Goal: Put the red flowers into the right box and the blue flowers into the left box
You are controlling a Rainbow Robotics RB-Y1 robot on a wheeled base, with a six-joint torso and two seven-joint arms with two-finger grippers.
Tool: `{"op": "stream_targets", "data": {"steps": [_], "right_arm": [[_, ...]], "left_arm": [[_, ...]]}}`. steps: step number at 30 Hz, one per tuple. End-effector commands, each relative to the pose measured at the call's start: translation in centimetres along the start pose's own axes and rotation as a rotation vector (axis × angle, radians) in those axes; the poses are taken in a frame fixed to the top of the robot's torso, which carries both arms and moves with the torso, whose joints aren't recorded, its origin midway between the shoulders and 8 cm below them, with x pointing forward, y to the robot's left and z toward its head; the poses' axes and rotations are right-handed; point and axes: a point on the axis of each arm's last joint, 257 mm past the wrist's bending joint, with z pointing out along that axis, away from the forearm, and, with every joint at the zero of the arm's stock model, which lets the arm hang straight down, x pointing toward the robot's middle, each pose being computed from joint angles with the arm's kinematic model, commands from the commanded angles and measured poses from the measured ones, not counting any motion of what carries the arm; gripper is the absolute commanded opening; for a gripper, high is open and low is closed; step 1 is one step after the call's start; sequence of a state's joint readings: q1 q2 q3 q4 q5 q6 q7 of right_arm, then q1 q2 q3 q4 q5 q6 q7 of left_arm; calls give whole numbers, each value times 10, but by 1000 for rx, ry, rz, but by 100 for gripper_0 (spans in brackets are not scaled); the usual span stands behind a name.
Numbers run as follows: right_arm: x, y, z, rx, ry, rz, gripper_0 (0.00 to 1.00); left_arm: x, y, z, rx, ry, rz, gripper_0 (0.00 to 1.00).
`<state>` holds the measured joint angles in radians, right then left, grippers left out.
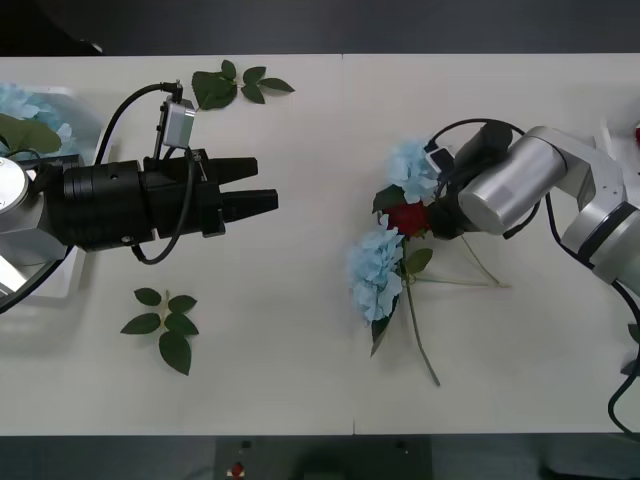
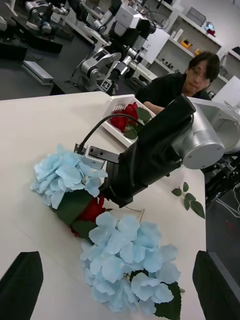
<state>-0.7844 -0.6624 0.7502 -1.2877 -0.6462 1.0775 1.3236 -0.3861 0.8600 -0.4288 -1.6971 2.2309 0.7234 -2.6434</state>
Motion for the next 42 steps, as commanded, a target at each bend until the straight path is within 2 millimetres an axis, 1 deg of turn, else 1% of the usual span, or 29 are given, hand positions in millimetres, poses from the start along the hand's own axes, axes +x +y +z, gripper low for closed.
{"op": "stream_targets", "data": {"steps": [1, 2, 3, 4, 5, 6, 7, 8, 9, 10, 12, 13, 14, 16, 17, 18, 19, 20, 21, 22, 24, 26, 28, 31, 34, 36, 37, 40, 42], "right_arm": [[-31, -28, -29, -63, -64, 115, 0], [-37, -37, -39, -86, -82, 128, 0], [-40, -42, -44, -100, -91, 138, 0], [-50, -52, -60, -145, -122, 166, 0], [-54, -56, -66, -164, -135, 175, 0], [-62, -66, -83, -208, -163, 195, 0], [-66, -71, -90, -221, -178, 200, 0], [-72, -76, -102, -250, -205, 197, 0], [-76, -79, -111, -276, -224, 199, 0], [-84, -80, -124, -311, -256, 195, 0], [-97, -76, -149, -399, -313, 203, 0], [-99, -74, -155, -424, -329, 200, 0], [-107, -70, -171, -479, -368, 195, 0], [-117, -64, -194, -549, -435, 157, 0], [-119, -60, -199, -571, -452, 144, 0], [-125, -52, -213, -624, -496, 117, 0], [-128, -47, -220, -651, -519, 100, 0], [-131, -43, -225, -670, -536, 89, 0], [-136, -33, -233, -707, -572, 65, 0], [-140, -29, -237, -721, -591, 52, 0], [-151, -12, -247, -768, -659, 21, 0], [-161, 1, -255, -801, -715, -4, 0], [-166, 10, -260, -822, -744, -17, 0], [-174, 36, -268, -872, -789, -49, 0], [-177, 61, -277, -933, -803, -58, 0], [-178, 76, -280, -970, -805, -58, 0], [-180, 80, -282, -981, -809, -57, 0], [-185, 102, -288, -1038, -821, -45, 0], [-188, 111, -292, -1061, -826, -43, 0]], "left_arm": [[-3, 0, -2, -7, -5, -19, 87], [-2, -1, -2, -5, -4, -20, 87], [-3, 0, -2, -7, -5, -19, 87], [-2, 0, -2, -5, -5, -19, 87], [-2, 0, -2, -6, -4, -20, 87], [-2, 0, -2, -7, -4, -20, 87], [-1, 1, -2, -9, -4, -21, 87], [-2, 1, -3, -8, -5, -20, 87], [-1, 1, -2, -9, -4, -21, 87], [-1, 0, -3, -6, -3, -22, 87], [-2, 1, -2, -8, -5, -22, 87], [-2, 0, -1, -6, -6, -22, 87], [-1, -1, -1, -5, -6, -26, 87], [0, -3, 4, 3, -15, -35, 87], [1, -3, 5, 4, -19, -39, 87], [4, -5, 10, 10, -30, -58, 87], [6, -7, 13, 14, -41, -73, 87], [7, -8, 16, 18, -48, -82, 89], [10, -9, 21, 22, -65, -103, 94], [10, -11, 24, 25, -72, -108, 95], [14, -14, 32, 33, -97, -136, 98], [16, -19, 39, 43, -115, -153, 99], [16, -22, 43, 48, -131, -163, 99], [12, -31, 56, 66, -170, -186, 100], [8, -35, 69, 60, -199, -181, 100], [6, -34, 77, 46, -209, -157, 100], [5, -33, 78, 38, -212, -147, 100], [3, -26, 90, 3, -217, -109, 100], [1, -25, 95, -6, -219, -98, 100]]}}
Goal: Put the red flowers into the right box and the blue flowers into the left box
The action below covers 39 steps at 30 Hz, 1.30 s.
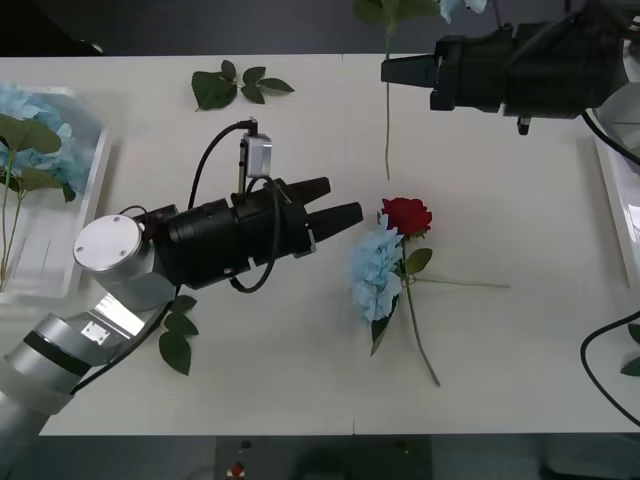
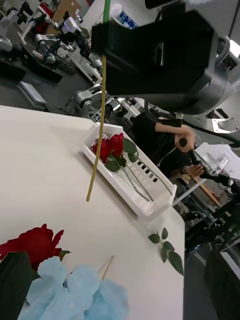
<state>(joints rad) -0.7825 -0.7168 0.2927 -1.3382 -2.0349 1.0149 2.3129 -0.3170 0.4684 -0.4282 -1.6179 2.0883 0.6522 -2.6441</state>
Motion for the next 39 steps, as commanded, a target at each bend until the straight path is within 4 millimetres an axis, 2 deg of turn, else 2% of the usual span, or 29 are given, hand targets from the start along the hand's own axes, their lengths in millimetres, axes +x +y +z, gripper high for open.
{"op": "stream_targets", "data": {"steps": [1, 10, 17, 18, 19, 23, 24, 39], "right_arm": [[-17, 26, 16, -66, -45, 14, 0], [-13, 45, 31, -127, -42, 55, 0], [-11, 46, 33, -131, -39, 74, 0], [-12, 47, 32, -131, -40, 74, 0], [-11, 46, 33, -130, -38, 76, 0], [-11, 48, 34, -133, -39, 79, 0], [-10, 46, 33, -131, -38, 83, 0], [-12, 44, 35, -120, -48, 87, 0]], "left_arm": [[-19, 6, 14, -26, -37, 78, 100], [-34, 13, 41, -74, -74, 141, 100], [-53, 7, 56, -75, -111, 164, 100], [-54, 5, 57, -72, -113, 165, 91], [-54, 6, 57, -74, -113, 166, 76], [-54, 6, 56, -74, -111, 169, 4], [-55, 6, 57, -73, -111, 171, 0], [-52, 8, 54, -74, -104, 140, 0]]}}
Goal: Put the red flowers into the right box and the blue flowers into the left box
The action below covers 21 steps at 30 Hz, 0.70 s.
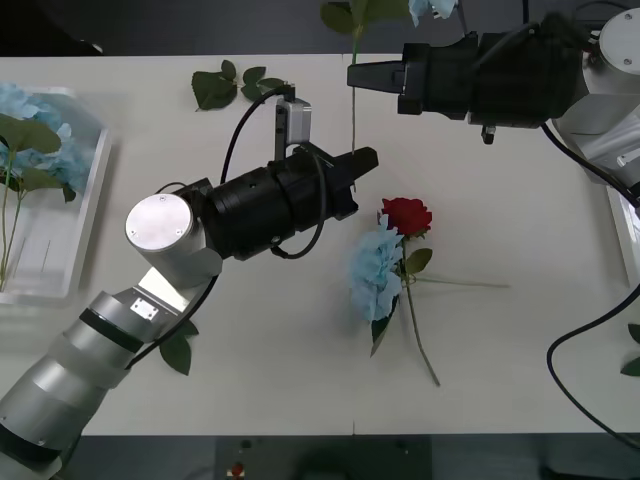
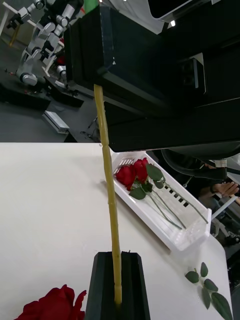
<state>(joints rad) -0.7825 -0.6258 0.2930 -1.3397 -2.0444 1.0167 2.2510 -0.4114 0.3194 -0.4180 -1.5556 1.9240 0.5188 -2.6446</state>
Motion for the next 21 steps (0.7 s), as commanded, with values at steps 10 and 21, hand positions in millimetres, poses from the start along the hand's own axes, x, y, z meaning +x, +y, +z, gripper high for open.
{"op": "stream_targets", "data": {"steps": [10, 21], "right_arm": [[-14, -3, -17, 73, 37, -116, 69], [8, -23, -82, 213, 244, -274, 99]], "left_arm": [[-29, -4, -13, 70, 8, -78, 0], [-47, 25, -72, 82, 189, -187, 0]]}}
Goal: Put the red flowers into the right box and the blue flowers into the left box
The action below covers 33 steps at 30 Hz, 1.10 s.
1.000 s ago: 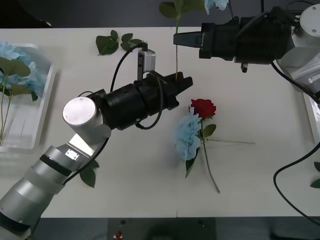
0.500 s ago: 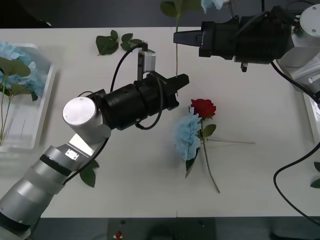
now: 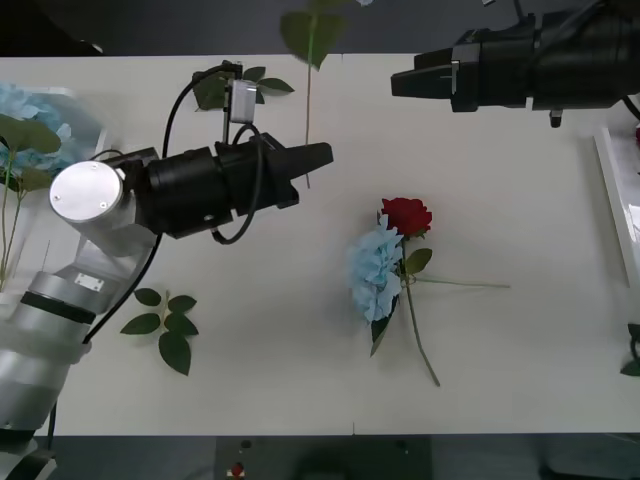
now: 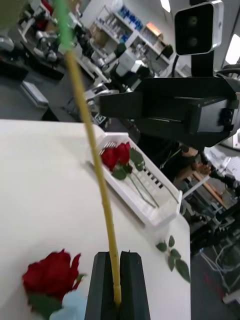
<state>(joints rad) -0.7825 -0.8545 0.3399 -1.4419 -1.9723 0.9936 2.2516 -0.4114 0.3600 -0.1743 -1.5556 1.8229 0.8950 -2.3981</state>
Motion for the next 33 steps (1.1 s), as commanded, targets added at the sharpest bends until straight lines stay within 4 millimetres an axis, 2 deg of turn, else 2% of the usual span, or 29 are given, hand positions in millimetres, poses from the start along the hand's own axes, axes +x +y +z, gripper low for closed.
{"op": "stream_targets", "data": {"steps": [1, 6, 11, 15, 20, 21, 22, 23, 24, 26, 28, 29, 30, 33], "right_arm": [[15, 5, -25, 33, 117, -117, 99], [47, 4, -49, 61, 245, -182, 100], [83, 2, -66, 66, 361, -255, 100], [120, -5, -77, 50, 457, -344, 100], [169, -14, -87, 13, 582, -486, 100], [173, -16, -88, 12, 597, -506, 100], [182, -19, -91, 6, 629, -556, 100], [188, -21, -93, 3, 649, -578, 100], [192, -21, -93, 1, 659, -584, 100], [205, -21, -94, -6, 683, -596, 100], [211, -19, -94, -10, 684, -595, 100], [218, -20, -92, -4, 686, -603, 100], [220, -21, -92, 1, 689, -612, 100], [238, -23, -92, 15, 710, -665, 100]], "left_arm": [[-23, 7, -31, -12, 105, -113, 0], [-18, 28, -83, -118, 311, -229, 0], [-33, 45, -129, -277, 424, -296, 0], [-57, 57, -164, -417, 470, -327, 0], [-98, 81, -230, -626, 465, -294, 0], [-103, 83, -239, -646, 463, -287, 0], [-112, 88, -261, -707, 472, -266, 0], [-119, 90, -273, -739, 474, -253, 0], [-124, 90, -280, -762, 476, -242, 0], [-142, 94, -312, -876, 501, -176, 0], [-154, 95, -331, -957, 520, -126, 0], [-166, 96, -348, -1041, 538, -69, 0], [-168, 96, -354, -1069, 547, -50, 0], [-183, 96, -393, -1242, 590, 54, 0]]}}
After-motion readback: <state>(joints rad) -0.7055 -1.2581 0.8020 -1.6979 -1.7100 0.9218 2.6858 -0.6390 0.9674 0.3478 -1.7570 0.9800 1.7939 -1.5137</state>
